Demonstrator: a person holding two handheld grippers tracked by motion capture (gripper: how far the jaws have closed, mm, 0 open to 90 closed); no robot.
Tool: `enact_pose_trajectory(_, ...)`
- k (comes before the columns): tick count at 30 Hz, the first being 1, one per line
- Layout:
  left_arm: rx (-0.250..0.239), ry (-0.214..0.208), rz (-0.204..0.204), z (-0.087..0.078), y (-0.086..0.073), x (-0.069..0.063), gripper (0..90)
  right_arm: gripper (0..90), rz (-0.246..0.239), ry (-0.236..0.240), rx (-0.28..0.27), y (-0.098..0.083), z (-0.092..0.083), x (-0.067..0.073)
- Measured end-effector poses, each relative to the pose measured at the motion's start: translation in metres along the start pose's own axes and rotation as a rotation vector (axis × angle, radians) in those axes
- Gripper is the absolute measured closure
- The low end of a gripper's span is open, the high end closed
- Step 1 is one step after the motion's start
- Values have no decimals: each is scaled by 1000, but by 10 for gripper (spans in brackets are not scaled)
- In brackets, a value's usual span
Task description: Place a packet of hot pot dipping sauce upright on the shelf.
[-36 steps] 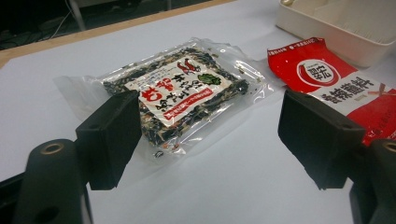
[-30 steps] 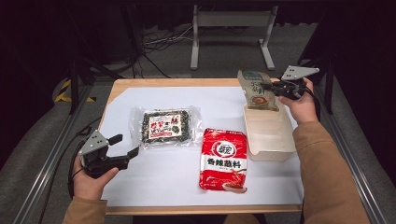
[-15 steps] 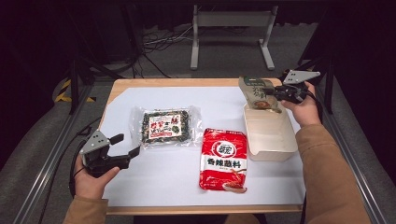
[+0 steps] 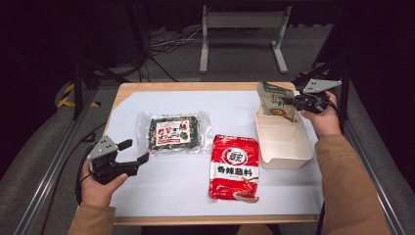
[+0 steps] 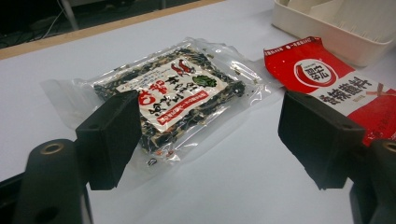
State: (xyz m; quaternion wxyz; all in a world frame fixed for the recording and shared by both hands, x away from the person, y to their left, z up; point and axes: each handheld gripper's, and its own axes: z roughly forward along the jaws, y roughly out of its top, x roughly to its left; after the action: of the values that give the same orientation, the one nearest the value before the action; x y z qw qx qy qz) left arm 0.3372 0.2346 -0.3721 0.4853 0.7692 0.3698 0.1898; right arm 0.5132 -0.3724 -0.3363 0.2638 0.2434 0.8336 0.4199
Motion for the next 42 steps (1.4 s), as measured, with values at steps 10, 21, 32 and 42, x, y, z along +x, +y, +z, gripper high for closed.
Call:
enact_pose_trajectory(10, 5, -6, 6, 4, 1, -1, 220, 880, -94, -20, 66, 3, 4, 4)
enact_pose_trajectory(21, 8, 13, -15, -4, -6, 1, 220, 891, -218, -3, 18, 12, 22, 9)
enact_pose_trajectory(32, 8, 15, -22, -5, -8, 2, 220, 882, -24, -32, 37, -1, 26, 3)
enact_pose_trajectory(42, 7, 8, -24, -4, -7, 2, 220, 880, 8, -74, 82, -5, 25, 4)
